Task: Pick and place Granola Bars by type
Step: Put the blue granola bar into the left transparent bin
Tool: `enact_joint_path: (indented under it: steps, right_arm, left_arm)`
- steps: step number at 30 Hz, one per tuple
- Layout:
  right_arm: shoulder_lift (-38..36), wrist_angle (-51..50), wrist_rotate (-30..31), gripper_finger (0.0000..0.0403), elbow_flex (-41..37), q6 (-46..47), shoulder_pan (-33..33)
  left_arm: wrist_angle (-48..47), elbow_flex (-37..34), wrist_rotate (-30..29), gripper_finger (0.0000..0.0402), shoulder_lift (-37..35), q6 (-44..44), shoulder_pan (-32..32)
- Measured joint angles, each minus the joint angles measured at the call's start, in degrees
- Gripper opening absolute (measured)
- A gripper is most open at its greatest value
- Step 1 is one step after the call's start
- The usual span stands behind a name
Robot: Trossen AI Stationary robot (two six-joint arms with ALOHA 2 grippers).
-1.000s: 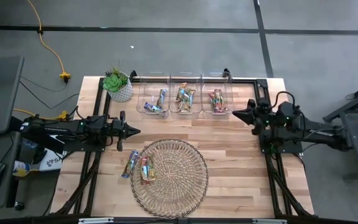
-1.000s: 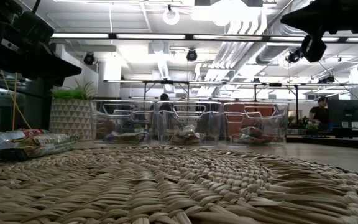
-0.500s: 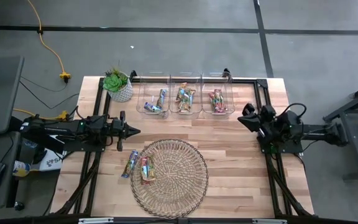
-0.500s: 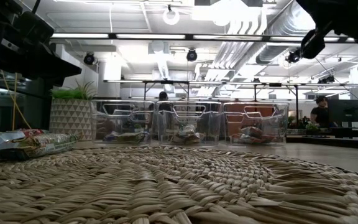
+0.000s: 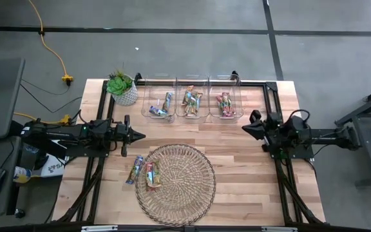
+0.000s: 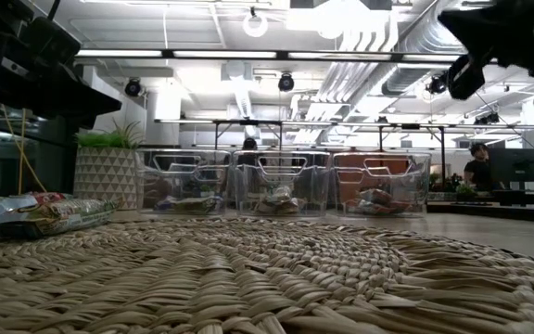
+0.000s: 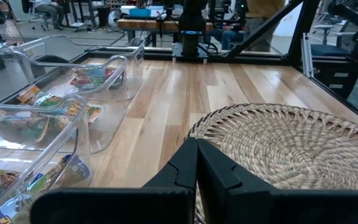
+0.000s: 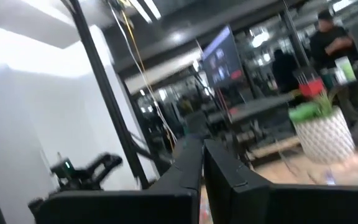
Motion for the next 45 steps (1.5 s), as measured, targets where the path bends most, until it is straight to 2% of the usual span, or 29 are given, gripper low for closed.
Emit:
enact_joint_path:
  steps: [10,22,28,36,45]
  right_arm:
    - [0.04,-12.65,0.12,0.0000,-0.02,0.01,0.00]
    - [0.02,-17.97,-0.74,0.0000,-0.02,-2.32,0.59]
    - [0.02,-21.18,1.04,0.0000,-0.04,-3.67,2.90]
    - [0.04,-28.70,8.27,0.0000,-0.04,-3.93,6.46]
    - [0.07,-29.30,7.24,0.0000,-0.07,-4.56,7.02]
  left_arm:
    - [0.00,0.00,-0.04,0.0001,0.00,0.00,0.02]
    - [0.00,0.00,-0.20,0.0001,-0.02,-0.02,0.00]
    - [0.02,0.00,-0.20,0.0001,0.00,-0.02,0.00]
    - [0.00,0.00,-0.20,0.0001,0.00,-0.01,0.01]
    - [0.01,-0.02,-0.17,0.0001,0.00,0.00,0.00]
